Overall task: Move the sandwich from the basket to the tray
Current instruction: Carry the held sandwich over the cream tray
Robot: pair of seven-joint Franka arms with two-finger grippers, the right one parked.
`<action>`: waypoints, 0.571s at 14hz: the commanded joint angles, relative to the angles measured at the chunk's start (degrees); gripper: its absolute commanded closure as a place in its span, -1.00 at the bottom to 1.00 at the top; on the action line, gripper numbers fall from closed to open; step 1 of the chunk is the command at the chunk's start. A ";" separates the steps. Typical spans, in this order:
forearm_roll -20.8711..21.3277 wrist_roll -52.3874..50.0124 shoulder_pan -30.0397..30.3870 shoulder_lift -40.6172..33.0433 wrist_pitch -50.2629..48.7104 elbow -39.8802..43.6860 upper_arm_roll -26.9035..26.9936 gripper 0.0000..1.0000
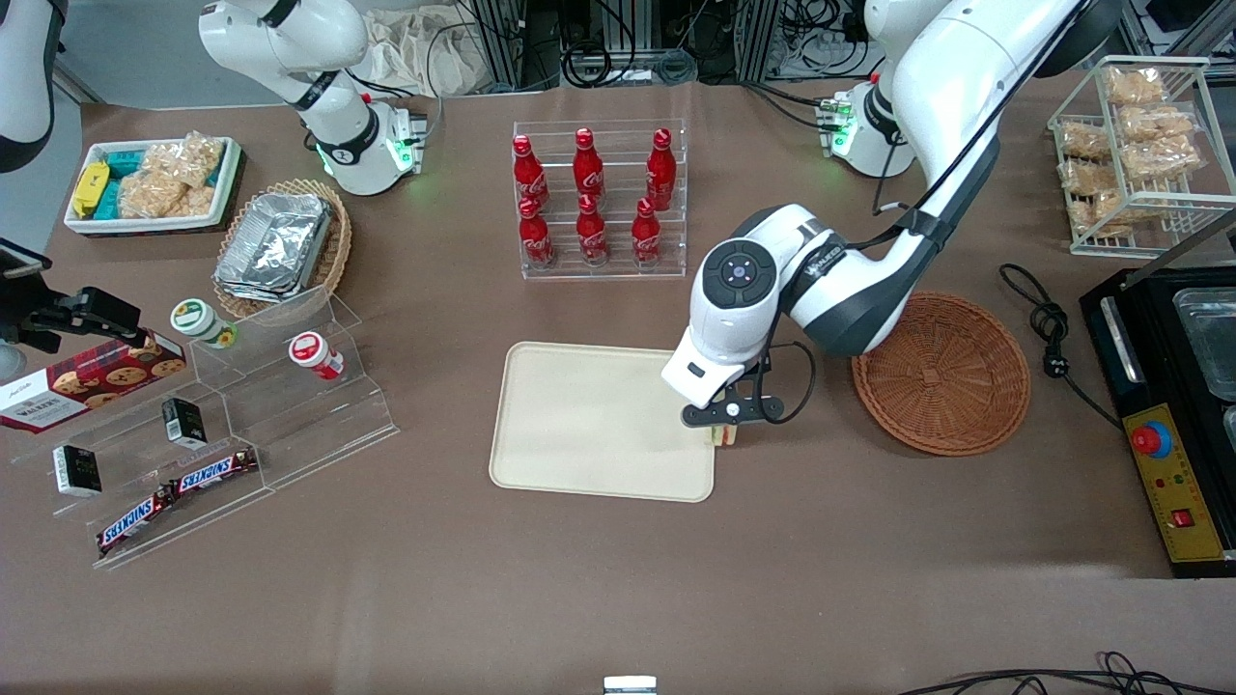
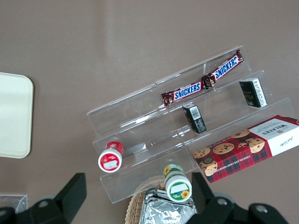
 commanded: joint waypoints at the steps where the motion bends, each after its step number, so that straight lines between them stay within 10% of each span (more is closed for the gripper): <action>1: 0.18 -1.70 -0.29 2.39 4.35 1.24 -0.17 1.00; 8: 8.09 -1.25 -2.40 7.41 8.24 1.33 -0.08 1.00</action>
